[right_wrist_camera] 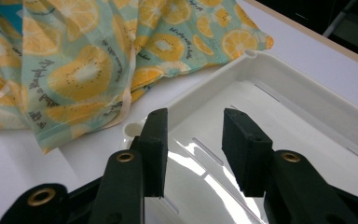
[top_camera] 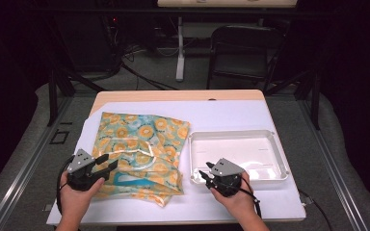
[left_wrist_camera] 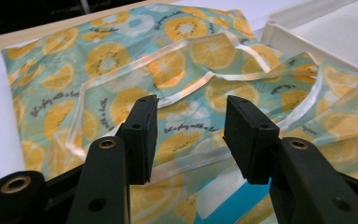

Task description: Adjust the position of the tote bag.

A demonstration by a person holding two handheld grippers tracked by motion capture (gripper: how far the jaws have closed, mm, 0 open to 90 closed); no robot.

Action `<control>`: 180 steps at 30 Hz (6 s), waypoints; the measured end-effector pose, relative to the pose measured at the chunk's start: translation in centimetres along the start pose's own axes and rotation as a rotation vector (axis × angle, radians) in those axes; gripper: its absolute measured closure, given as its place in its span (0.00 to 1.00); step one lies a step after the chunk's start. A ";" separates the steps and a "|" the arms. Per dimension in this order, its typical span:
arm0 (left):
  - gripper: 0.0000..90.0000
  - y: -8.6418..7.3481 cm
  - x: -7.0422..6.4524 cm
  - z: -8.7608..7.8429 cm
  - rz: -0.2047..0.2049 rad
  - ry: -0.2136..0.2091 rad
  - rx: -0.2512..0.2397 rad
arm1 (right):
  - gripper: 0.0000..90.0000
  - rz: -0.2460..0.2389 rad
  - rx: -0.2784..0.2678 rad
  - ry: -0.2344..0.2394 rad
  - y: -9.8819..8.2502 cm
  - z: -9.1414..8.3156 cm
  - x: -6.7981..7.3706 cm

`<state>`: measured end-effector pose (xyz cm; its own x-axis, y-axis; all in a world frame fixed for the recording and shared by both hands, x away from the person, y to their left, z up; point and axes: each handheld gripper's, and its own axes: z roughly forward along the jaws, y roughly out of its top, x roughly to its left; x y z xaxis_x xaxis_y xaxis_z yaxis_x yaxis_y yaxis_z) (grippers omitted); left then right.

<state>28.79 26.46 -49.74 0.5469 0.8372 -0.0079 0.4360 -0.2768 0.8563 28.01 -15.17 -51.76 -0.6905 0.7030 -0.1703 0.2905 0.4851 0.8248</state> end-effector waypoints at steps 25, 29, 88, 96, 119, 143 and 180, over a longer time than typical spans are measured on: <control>0.63 0.0 -0.2 -0.2 -0.009 0.013 0.004 | 0.68 -0.026 -0.031 0.083 0.7 0.0 1.8; 0.64 -0.1 -0.3 -0.2 -0.010 0.023 0.014 | 0.68 -0.041 -0.025 0.096 0.9 0.2 2.5; 0.63 -1.9 0.1 -2.6 -0.053 0.091 0.016 | 0.56 -0.084 0.070 0.126 1.0 5.0 6.8; 0.63 -2.0 0.1 -2.6 -0.059 0.089 0.012 | 0.55 -0.035 0.082 0.124 0.8 5.3 6.5; 0.63 -2.1 0.1 -2.5 -0.072 0.087 0.008 | 0.64 0.013 0.130 0.134 0.7 6.3 6.4; 0.57 -1.7 0.5 -4.9 -0.135 0.136 -0.049 | 0.99 0.008 0.122 0.146 1.3 5.9 6.4; 0.59 -6.9 3.0 -5.3 -0.223 0.230 0.097 | 0.94 0.024 0.110 0.164 1.4 5.5 6.3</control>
<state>23.66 33.37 -52.91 0.2591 0.9638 -0.0635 0.5991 -0.1088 0.7932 27.67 -7.18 -54.68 -0.7786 0.6252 -0.0533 0.3728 0.5293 0.7622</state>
